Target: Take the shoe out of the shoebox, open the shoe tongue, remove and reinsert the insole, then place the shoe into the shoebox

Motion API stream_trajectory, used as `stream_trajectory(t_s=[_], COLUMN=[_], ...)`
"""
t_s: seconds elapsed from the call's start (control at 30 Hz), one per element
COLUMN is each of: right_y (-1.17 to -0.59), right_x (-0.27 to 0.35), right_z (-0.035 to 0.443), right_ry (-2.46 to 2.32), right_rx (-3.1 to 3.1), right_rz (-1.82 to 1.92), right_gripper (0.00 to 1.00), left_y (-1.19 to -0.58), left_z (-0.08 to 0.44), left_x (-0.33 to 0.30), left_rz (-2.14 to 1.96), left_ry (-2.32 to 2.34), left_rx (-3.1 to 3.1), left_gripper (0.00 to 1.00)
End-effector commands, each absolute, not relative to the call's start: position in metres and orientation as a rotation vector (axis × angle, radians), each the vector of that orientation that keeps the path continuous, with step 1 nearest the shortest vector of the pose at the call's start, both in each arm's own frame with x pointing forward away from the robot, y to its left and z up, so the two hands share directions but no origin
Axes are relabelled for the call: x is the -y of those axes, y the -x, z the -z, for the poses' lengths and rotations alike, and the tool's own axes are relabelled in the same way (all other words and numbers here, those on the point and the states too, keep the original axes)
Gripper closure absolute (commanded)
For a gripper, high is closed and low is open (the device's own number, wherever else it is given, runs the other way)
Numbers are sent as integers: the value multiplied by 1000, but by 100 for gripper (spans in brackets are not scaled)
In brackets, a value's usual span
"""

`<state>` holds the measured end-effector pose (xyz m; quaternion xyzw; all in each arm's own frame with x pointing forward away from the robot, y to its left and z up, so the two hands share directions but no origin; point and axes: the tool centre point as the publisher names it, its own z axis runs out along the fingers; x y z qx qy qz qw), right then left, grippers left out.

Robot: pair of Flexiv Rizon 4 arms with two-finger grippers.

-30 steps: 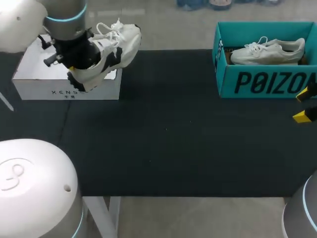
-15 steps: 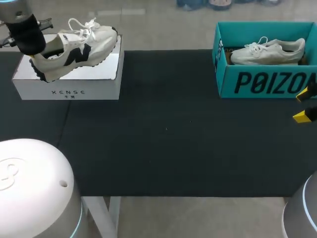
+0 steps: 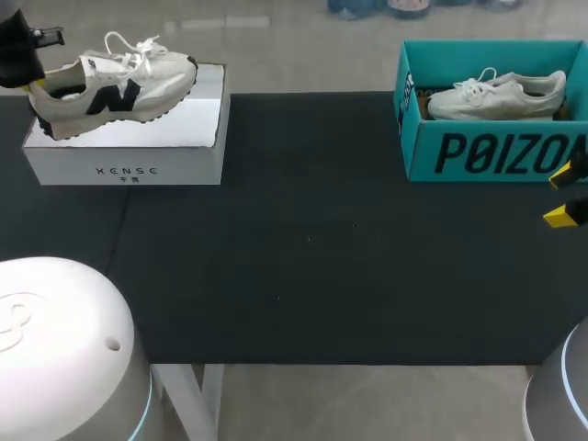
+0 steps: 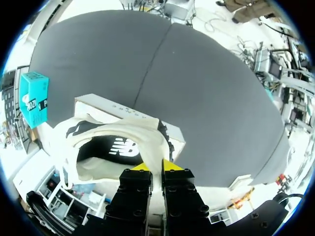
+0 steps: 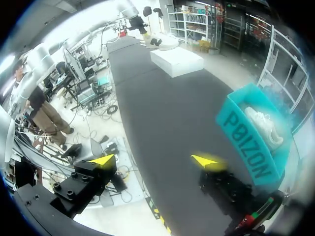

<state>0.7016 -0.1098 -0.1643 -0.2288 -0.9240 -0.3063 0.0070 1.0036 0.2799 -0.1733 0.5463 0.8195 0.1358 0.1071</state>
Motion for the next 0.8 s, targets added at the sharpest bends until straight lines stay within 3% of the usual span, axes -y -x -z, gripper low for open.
stream_trajectory(t_s=[0.03, 0.8], right_y=[-701, -701], right_x=[110, 110], right_z=[165, 165], right_ry=[718, 718], right_rx=[2891, 2891], right_rz=[956, 956], right_gripper=[0, 0], left_y=[-1030, -1087], left_z=[182, 228], left_x=[-288, -301], left_rz=[-361, -393], left_ry=[-1649, -2010], left_rx=[-2416, -2238], left_gripper=[100, 100])
